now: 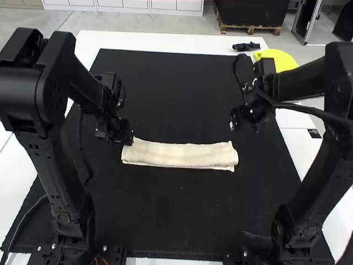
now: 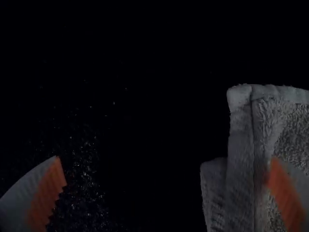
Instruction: Fold the towel.
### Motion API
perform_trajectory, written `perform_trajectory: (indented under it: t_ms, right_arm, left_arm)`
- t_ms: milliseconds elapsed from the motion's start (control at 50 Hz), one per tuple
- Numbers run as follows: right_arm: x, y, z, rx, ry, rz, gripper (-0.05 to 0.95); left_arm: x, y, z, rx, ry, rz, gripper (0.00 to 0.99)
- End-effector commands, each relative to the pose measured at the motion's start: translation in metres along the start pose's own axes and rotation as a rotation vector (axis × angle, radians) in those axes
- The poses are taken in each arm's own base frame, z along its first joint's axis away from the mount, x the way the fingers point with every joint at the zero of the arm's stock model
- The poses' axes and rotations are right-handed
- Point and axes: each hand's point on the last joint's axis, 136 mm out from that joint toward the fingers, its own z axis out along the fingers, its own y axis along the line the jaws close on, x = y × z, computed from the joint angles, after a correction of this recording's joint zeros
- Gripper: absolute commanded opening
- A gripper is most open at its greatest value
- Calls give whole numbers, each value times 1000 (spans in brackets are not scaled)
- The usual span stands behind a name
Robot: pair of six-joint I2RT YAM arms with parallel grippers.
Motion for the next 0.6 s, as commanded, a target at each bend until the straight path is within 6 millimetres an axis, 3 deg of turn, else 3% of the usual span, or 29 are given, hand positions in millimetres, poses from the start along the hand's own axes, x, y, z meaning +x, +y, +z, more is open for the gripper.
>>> perform_trajectory:
  t_ms: [0, 300, 580]
  right_arm:
    - [-6, 3, -9, 3, -9, 19, 900]
    - [31, 25, 11, -79, 86, 106, 898]
    - [41, 42, 28, -182, 174, 236, 898]
  left_arm:
    - [-10, 2, -6, -13, -36, -2, 970]
    - [-19, 2, -7, -14, -69, -7, 969]
    - [-19, 0, -7, -12, -69, -9, 969]
